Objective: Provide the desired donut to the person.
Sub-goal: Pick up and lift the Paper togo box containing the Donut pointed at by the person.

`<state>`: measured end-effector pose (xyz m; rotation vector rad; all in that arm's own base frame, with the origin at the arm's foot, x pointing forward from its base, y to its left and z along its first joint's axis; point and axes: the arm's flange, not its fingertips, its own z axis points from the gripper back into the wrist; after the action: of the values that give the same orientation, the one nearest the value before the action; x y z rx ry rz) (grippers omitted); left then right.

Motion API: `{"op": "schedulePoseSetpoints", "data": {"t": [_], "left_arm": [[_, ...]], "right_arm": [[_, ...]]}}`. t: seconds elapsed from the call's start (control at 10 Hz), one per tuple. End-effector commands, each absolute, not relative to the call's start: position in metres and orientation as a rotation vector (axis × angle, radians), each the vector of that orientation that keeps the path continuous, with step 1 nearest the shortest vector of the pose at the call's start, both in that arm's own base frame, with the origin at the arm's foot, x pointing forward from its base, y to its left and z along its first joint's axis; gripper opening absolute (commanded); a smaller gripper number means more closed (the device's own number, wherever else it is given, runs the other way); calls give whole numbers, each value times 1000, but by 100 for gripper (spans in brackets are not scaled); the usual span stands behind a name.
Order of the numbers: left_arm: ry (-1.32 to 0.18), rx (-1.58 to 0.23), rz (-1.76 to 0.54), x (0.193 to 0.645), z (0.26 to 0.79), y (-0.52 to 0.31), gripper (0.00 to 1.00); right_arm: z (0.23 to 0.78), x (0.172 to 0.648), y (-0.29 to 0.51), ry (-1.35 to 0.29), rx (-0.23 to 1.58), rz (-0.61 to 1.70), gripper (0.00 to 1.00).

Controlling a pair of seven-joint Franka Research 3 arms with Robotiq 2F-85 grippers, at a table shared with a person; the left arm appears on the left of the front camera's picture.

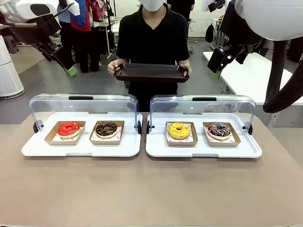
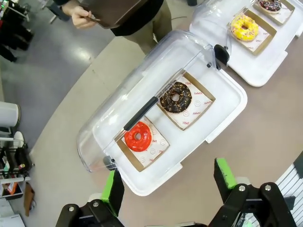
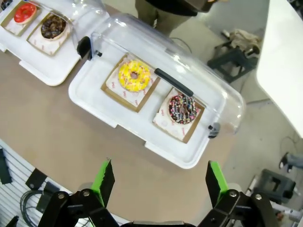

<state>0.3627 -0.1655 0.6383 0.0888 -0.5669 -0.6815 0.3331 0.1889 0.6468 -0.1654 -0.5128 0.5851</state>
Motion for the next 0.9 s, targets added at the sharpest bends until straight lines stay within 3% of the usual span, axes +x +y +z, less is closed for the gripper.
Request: {"op": "schedulePoseSetpoints", "data": {"t": [0.0, 0.1, 0.2, 0.3, 0.6, 0.8], "left_arm": [[-549, 64, -694, 360, 635, -163, 100], [-567, 89, -681, 363, 638, -165, 100], [-533, -114, -722, 379, 639, -134, 100], [-533, -279, -782, 386, 632, -110, 100], [-566, -686, -926, 417, 596, -43, 100], [-549, -895, -896, 427, 583, -3, 100]], "right_arm": [[647, 335, 187, -513, -177, 579, 100], [645, 363, 147, -374, 190, 655, 100], [648, 383, 104, -311, 459, 700, 100], [644, 393, 67, -322, 612, 748, 100], [609, 408, -18, -383, 877, 908, 100], [586, 403, -60, -416, 954, 976, 100]]}}
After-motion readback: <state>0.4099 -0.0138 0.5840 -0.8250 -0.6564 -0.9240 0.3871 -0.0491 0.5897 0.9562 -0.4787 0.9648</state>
